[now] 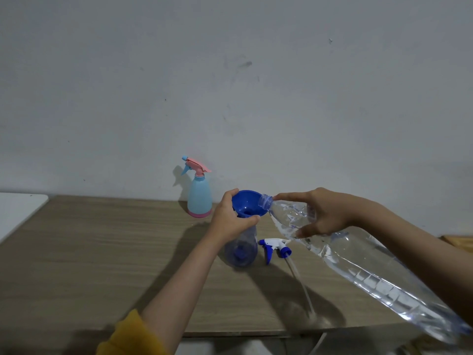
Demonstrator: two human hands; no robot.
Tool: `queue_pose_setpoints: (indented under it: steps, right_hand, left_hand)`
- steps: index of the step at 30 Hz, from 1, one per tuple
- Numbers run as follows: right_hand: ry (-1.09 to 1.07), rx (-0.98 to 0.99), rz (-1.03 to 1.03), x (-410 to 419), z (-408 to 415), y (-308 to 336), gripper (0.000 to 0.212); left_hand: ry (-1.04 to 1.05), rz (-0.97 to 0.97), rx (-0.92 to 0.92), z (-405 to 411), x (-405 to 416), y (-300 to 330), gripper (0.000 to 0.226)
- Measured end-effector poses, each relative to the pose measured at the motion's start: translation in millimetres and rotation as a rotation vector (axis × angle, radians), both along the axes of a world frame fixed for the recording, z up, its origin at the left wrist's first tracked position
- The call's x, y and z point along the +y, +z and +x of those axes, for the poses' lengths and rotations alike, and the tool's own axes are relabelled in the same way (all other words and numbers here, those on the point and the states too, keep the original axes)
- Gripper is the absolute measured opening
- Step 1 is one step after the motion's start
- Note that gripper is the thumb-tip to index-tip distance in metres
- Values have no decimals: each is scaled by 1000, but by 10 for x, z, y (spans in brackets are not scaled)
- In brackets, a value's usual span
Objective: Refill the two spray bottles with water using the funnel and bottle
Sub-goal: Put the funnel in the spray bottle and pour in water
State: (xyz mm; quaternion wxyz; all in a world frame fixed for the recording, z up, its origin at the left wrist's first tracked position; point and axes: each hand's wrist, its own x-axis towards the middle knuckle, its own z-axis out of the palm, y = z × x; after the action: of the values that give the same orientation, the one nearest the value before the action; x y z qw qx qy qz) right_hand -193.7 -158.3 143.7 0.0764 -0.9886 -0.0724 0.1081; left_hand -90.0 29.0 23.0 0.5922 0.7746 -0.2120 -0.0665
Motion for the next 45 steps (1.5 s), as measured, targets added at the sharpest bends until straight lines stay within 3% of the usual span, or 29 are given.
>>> queue_pose_setpoints:
  steps: [23, 33, 45]
  right_hand:
    - [-9, -81, 2, -130, -30, -127, 87]
    - [1, -406, 240, -336, -173, -266, 90]
    - [-283, -907, 482, -947, -267, -631, 93]
  left_hand:
    - [8, 14, -11, -46, -3, 70, 81]
    - [25, 32, -12, -42, -5, 63, 81]
    - [88, 39, -16, -99, -34, 103, 78]
